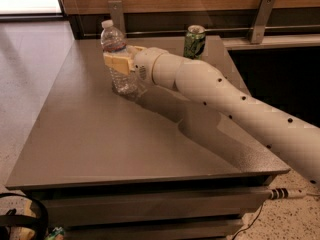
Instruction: Place water bottle upright
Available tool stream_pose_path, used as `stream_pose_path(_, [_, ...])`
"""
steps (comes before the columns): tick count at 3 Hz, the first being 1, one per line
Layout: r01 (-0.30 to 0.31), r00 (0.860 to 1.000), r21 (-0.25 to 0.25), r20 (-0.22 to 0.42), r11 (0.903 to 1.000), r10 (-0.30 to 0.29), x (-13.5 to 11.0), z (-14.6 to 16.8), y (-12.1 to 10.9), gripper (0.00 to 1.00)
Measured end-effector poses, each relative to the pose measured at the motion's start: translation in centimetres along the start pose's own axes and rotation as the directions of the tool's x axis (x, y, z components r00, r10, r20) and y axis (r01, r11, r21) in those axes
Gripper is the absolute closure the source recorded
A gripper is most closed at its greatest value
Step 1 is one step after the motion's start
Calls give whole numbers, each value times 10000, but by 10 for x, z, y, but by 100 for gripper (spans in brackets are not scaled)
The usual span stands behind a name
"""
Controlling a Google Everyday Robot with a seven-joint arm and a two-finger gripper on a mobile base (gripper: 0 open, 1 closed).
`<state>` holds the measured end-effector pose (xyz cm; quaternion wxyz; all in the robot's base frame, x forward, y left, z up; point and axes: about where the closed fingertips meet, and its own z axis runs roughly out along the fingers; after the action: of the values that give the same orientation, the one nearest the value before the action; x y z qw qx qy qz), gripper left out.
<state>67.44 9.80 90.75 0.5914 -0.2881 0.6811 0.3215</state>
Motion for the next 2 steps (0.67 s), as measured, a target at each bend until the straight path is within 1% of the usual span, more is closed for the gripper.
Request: stream_pose_path(2, [0,10000,-1,0,10000,0,-4,0,0,100])
